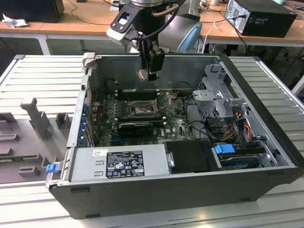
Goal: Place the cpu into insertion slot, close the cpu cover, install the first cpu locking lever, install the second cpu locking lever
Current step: 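Place the cpu into insertion slot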
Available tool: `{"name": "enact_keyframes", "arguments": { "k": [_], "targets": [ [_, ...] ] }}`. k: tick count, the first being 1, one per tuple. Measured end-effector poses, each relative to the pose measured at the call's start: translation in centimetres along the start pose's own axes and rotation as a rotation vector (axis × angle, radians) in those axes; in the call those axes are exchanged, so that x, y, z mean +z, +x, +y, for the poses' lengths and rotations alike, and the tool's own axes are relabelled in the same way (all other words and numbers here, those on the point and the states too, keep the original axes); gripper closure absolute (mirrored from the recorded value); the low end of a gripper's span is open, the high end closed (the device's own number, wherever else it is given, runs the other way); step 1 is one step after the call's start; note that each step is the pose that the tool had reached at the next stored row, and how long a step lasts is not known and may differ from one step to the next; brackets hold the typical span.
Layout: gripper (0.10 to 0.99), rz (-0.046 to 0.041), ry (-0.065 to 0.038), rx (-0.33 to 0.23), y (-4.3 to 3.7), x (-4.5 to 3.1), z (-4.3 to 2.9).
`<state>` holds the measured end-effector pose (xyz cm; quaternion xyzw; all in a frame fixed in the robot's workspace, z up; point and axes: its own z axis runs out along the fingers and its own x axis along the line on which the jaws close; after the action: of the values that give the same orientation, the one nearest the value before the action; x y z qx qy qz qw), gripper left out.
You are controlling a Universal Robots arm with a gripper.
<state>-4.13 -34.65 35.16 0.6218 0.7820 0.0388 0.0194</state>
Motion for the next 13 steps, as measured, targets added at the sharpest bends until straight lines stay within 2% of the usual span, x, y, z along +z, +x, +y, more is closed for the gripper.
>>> {"name": "enact_keyframes", "arguments": {
  "k": [13],
  "targets": [
    [0.557, -0.0017, 0.0, 0.021, -0.01, 0.75, -0.07]
  ]
}}
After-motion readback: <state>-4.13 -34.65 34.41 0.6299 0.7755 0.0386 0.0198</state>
